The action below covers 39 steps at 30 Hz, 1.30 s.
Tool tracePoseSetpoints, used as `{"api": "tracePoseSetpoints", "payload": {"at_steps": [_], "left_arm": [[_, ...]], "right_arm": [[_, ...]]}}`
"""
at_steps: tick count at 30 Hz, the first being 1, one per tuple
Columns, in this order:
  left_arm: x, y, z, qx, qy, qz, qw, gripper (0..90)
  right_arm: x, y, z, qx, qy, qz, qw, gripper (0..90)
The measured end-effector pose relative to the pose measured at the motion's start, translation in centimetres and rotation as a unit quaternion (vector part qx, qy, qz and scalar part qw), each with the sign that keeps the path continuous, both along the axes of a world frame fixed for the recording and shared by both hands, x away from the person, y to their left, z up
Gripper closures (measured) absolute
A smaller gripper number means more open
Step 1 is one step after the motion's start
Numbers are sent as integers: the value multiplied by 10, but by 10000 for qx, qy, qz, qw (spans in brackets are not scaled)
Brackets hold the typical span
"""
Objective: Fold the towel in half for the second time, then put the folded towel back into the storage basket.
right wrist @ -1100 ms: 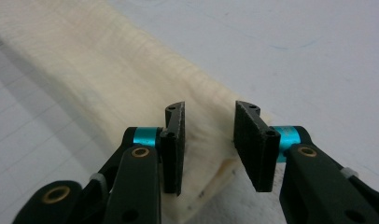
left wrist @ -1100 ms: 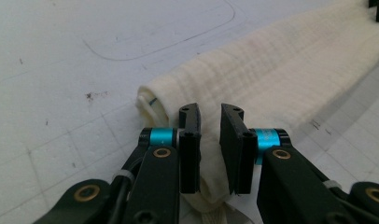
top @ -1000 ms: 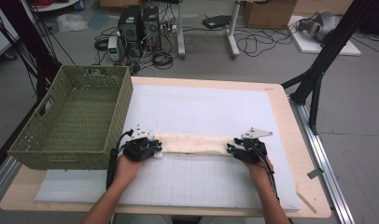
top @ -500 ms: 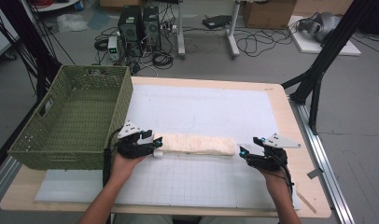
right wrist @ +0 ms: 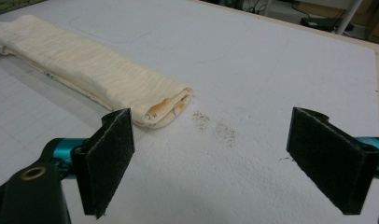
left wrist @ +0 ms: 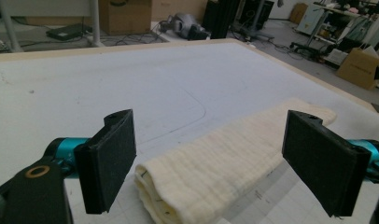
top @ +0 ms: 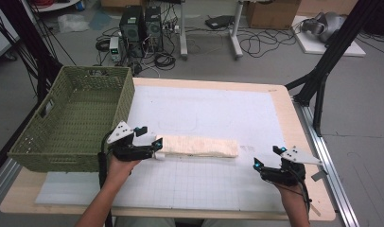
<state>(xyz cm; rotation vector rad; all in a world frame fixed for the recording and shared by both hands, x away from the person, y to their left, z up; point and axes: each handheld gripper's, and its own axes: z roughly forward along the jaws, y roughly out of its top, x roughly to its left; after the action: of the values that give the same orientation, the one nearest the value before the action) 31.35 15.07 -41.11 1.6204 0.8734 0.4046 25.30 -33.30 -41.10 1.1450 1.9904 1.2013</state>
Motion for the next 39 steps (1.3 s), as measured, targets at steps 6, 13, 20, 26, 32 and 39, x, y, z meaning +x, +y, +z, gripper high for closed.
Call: {"api": "tracePoseSetpoints", "payload": {"at_steps": [6,13,20,26,32,39], "left_arm": [[1,1,2,-48,-4,-8,10000,180],[1,1,1,2,47,-18,10000,181],[2,1,0,31,84,-6,10000,185],[2,-1,-2,68,112,-43,9999,189],[3,-1,-3,96,149,-13,9998,191],[5,-1,-5,57,239,0,9997,196]], "right_arm": [[-5,-5,-1,52,39,-106,9999,123],[-3,-8,-2,94,46,-235,9997,120],[1,-5,-5,2,81,-209,9997,120],[1,-6,-5,-4,76,-216,9997,120],[2,-5,-6,-1,96,-208,9997,120],[2,-5,-7,-2,124,-206,9997,120]]}}
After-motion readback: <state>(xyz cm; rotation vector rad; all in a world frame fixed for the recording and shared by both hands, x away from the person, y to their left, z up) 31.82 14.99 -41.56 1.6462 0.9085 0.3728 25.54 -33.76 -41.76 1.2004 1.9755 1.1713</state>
